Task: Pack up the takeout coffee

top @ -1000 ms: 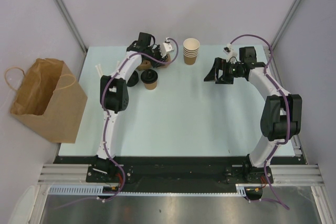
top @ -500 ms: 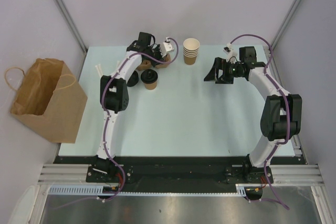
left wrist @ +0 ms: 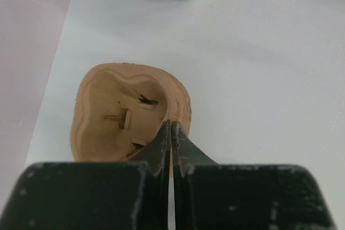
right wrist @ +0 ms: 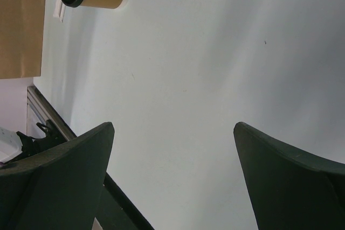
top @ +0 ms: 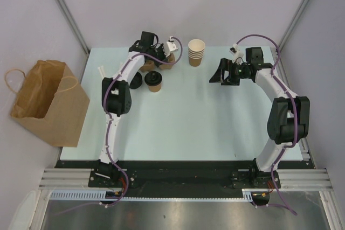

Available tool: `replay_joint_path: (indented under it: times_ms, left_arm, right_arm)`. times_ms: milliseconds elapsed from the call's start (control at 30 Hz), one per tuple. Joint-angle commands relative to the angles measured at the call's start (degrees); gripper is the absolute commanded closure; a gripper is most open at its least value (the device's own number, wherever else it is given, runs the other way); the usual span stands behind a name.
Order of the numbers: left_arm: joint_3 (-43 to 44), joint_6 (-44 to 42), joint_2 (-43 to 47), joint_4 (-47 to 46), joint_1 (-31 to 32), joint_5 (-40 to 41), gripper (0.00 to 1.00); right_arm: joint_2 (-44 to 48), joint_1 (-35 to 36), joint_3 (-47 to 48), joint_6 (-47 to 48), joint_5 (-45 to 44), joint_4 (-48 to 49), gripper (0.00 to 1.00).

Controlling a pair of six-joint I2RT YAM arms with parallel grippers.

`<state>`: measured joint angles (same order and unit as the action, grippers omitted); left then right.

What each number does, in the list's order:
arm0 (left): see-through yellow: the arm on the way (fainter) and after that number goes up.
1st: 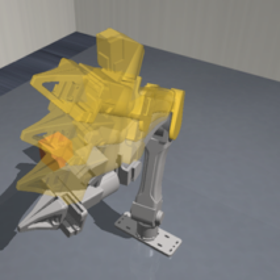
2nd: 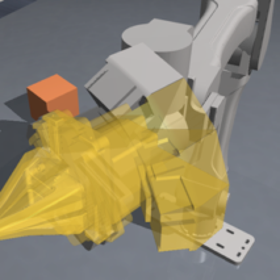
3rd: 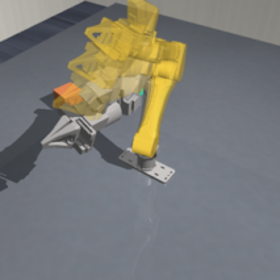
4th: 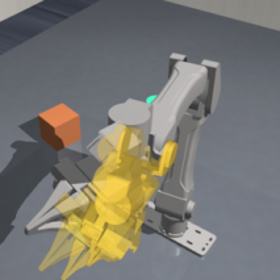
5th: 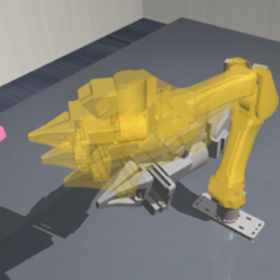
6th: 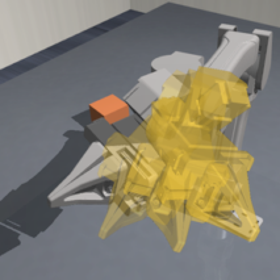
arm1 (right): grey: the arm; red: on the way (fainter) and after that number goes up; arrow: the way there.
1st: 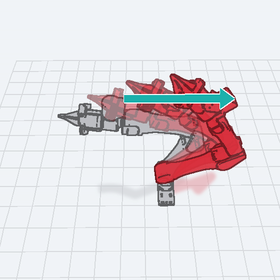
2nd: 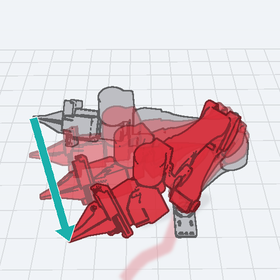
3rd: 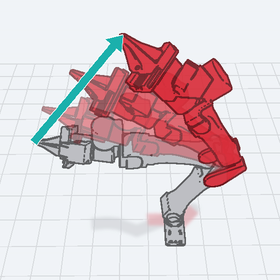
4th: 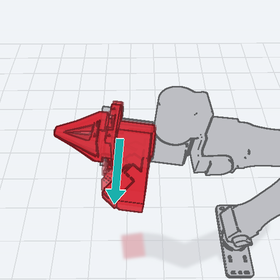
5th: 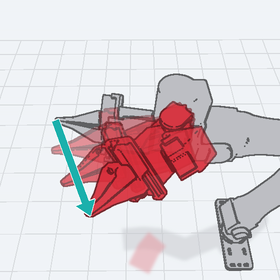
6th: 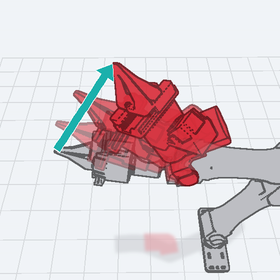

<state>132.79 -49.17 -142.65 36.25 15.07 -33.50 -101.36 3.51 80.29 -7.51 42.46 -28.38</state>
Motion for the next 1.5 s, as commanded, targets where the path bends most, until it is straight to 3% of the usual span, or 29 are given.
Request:
replay_joint_path:
  times_ms: [0, 467, 1167, 1333, 1400, 1433, 1467]
  left_arm:
    - [2.1, -0.4, 6.2, -2.1, -0.7, -2.7, 1.0]
    - [-0.1, 1.4, 9.9, -5.1, -1.2, -3.5, 1.0]
    - [-0.4, 2.1, 18.6, -1.7, 0.0, -10.4, 1.0]
    - [-0.5, -1.5, 18.3, 2.2, 0.8, -9.8, 1.0]
    - [-0.3, -3.2, 17.8, 3.8, 0.8, -9.3, 0.88]
    - [0.2, -4.2, 17.8, 6.2, 0.8, -9.2, 0.7]
    - [0.2, -6.0, 17.8, 7.2, 0.8, -9.1, 0.62]
  right_arm:
    - [-0.5, -0.2, 2.5, -0.5, -0.1, 1.6, 0.01]
    - [-0.9, -0.1, 3.2, -0.4, -0.1, 1.5, 0.01]
    - [-1.6, 0.2, 4.1, -0.6, 0.2, 1.7, 0.01]
    - [-1.9, 0.5, 4.8, -0.7, 0.2, 1.8, 0.01]
    - [-1.7, 0.6, 5.0, -0.6, 0.2, 1.7, 0.01]
    - [-1.7, 0.5, 5.1, -0.5, 0.1, 1.6, 0.01]
    - [-1.7, 0.6, 5.1, -0.3, 0.0, 1.4, 0.01]
